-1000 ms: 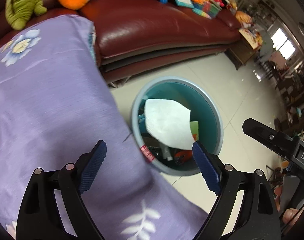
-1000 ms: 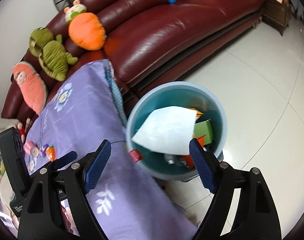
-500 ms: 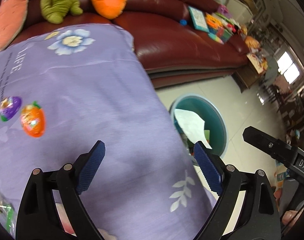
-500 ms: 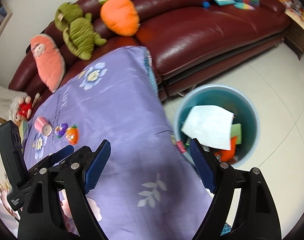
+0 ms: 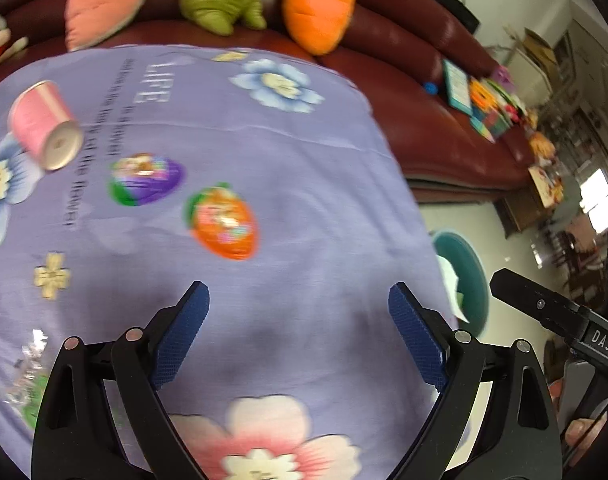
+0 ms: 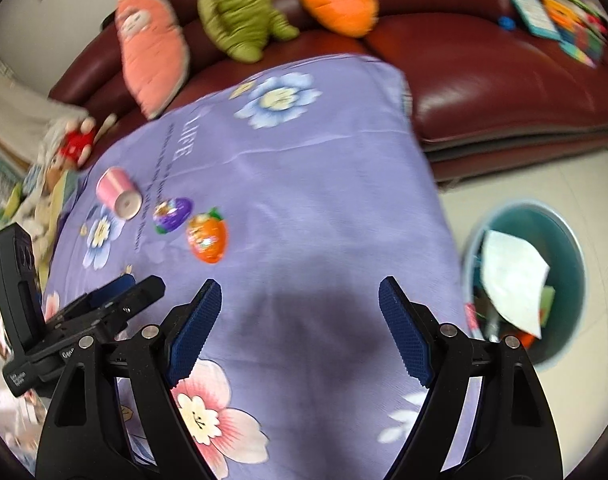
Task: Collect trash
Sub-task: 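Move both tools back over the table toward the candy eggs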
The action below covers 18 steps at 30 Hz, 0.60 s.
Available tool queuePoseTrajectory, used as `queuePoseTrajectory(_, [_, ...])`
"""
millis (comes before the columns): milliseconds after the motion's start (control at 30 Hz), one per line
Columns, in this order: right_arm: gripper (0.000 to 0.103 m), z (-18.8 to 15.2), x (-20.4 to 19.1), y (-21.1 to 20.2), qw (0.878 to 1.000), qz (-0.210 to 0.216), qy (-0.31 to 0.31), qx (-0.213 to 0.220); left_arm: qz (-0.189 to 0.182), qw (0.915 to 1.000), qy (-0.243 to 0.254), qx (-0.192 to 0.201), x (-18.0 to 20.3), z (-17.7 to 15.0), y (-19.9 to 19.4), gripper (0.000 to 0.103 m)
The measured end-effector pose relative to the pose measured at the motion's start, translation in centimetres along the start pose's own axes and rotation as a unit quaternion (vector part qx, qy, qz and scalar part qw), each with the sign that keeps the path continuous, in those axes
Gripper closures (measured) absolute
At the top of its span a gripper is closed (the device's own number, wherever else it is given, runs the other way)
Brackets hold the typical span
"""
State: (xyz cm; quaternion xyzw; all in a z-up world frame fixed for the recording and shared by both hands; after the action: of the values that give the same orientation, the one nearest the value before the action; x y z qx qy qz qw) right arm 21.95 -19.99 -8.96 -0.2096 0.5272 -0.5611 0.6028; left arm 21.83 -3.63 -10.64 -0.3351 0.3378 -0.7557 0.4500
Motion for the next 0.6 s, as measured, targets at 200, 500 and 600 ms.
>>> queuePoseTrajectory(200, [0.026,0.1,-3.6,3.6,0.998,-0.001,-0.045,-0.038,0.034,0.9989,-0.031,0.005,-6.2,-1.2,-1.7,0.011])
queuePoseTrajectory(500, [0.026,-0.3,-8.8,10.3,0.992,0.004,-0.091,-0.085,0.081,0.9951,-0.056,0.001,-13.4,-2.1,-2.5,0.011])
queuePoseTrajectory(600, [0.026,-0.5,-9.9,11.6,0.991,0.009,-0.107,-0.084,0.088,0.9935,-0.072,0.002,-15.4,-2.2,-2.7,0.011])
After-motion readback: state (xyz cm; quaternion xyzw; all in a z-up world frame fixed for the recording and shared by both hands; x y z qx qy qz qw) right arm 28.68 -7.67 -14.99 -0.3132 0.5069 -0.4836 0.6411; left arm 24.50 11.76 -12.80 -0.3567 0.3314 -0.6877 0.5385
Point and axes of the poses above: each gripper's, at about its wrist camera, not at the fingertips, and y roughly the way its jaws point, x to its right, z to its top, the point moved 9 cm from there along y, roughly the way its jaws point, and after that the axes turned 15 degrees about y, right-handed, at the moved point
